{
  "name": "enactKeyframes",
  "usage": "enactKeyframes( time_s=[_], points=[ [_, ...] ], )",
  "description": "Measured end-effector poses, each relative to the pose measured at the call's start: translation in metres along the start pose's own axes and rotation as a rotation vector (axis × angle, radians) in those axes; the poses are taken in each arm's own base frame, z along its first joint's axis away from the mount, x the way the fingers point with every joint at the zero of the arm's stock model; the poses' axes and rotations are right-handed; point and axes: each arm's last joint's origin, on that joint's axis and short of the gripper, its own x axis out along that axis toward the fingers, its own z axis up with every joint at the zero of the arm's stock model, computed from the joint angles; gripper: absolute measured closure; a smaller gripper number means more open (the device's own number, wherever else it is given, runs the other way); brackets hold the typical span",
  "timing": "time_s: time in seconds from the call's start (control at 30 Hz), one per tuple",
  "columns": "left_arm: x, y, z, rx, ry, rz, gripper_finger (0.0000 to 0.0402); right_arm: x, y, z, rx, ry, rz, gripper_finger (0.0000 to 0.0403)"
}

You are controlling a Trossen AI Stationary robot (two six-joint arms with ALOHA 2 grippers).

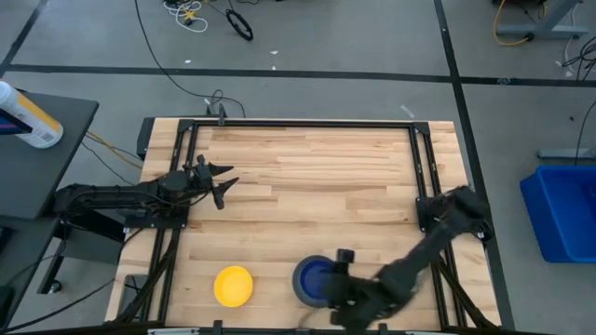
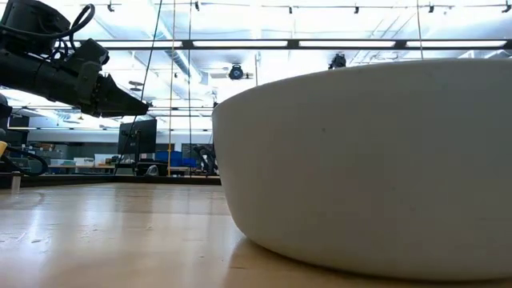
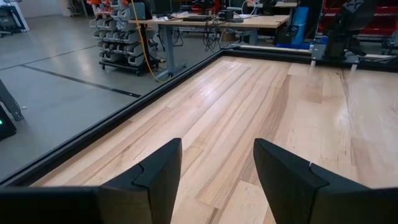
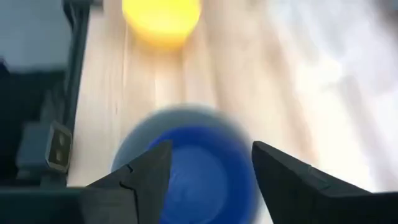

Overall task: Nest bowls inside each other
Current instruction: Stack the yellow bowl on top of the blue bowl

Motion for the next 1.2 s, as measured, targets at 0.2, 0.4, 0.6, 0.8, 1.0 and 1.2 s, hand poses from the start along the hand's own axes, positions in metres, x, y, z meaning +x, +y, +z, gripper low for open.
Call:
enactKeyframes(
  time_s=[0.2,0.4,0.6,0.8,1.0,1.2],
  points=[
    [0.0,0.0,0.0,0.0,-0.002,0.0,0.0194,-0.075,-0.007,-0.02,-0.053,-0.36,-0.131,0.0192],
    [0.0,0.0,0.001,0.008,-0.012,0.0,0.0194,-0.045,-0.043,-0.086,0.041,-0.514,-0.116,0.0216],
    [0.0,0.0,0.002,0.003,-0.021,0.0,0.0194,0.009,-0.102,-0.123,0.145,-0.674,0.225,0.0226],
    [0.0,0.0,0.001,0.009,-0.009,0.001,0.0194,0.018,-0.15,-0.142,0.297,-0.793,0.052,0.0236],
    [0.0,0.0,0.0,-0.002,0.0,0.0,0.0194,0.023,-0.161,-0.164,0.352,-0.756,-0.05,0.0236],
    [0.0,0.0,0.0,-0.007,-0.001,0.001,0.0194,0.024,-0.152,-0.166,0.24,-0.725,0.346,0.0235]
  ],
)
